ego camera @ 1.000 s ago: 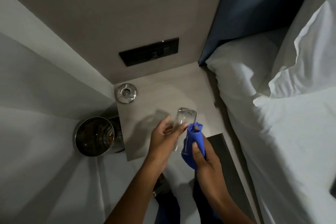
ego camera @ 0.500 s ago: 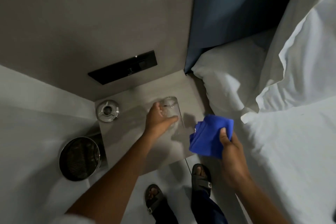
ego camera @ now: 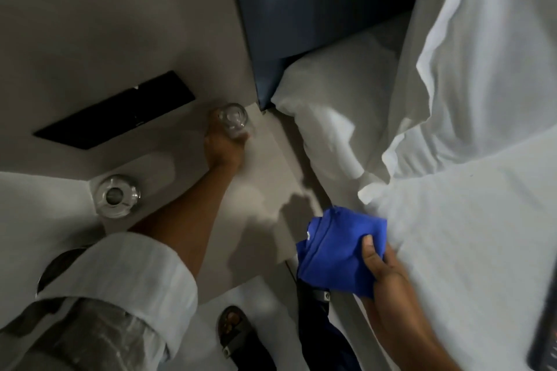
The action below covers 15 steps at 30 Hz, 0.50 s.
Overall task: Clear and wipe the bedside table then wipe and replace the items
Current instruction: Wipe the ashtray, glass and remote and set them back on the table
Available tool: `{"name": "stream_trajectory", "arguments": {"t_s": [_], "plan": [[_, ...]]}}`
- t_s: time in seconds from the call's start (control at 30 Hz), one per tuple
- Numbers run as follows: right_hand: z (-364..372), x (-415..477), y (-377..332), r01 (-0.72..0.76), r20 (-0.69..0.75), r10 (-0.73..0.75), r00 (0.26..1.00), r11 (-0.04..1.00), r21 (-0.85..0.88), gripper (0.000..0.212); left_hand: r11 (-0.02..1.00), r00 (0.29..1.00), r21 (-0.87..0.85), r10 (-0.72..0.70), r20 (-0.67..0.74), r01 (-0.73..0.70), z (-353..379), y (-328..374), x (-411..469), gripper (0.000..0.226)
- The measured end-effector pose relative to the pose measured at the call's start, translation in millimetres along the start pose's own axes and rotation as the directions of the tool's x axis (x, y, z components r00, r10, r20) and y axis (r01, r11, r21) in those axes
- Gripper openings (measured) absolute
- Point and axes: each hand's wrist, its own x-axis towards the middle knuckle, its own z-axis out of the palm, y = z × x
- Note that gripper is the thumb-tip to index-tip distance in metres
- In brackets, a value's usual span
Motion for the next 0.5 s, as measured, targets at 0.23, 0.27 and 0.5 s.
{"name": "stream_trajectory", "arguments": {"t_s": [0.23,0.27,0.5], "plan": [[5,-17,-23,-0.006,0.134,-0.008,0.991,0.995,0.101,0.044,0.995,0.996,0.058,0.088,-0.005,-0.087,-20,20,-72,0.088],[7,-21,-29,-0.002,0.167,-0.021,0.986,0.99,0.139,0.043,0.992,0.992,0.001,0.128,-0.003,-0.128,-24,22,-98,0.08],[5,-56,-53,0.139,0.102,-0.166,0.981,0.964,0.228,0.033,0.957,0.962,-0.208,0.232,0.145,-0.2,-40,31,-251,0.052]]}}
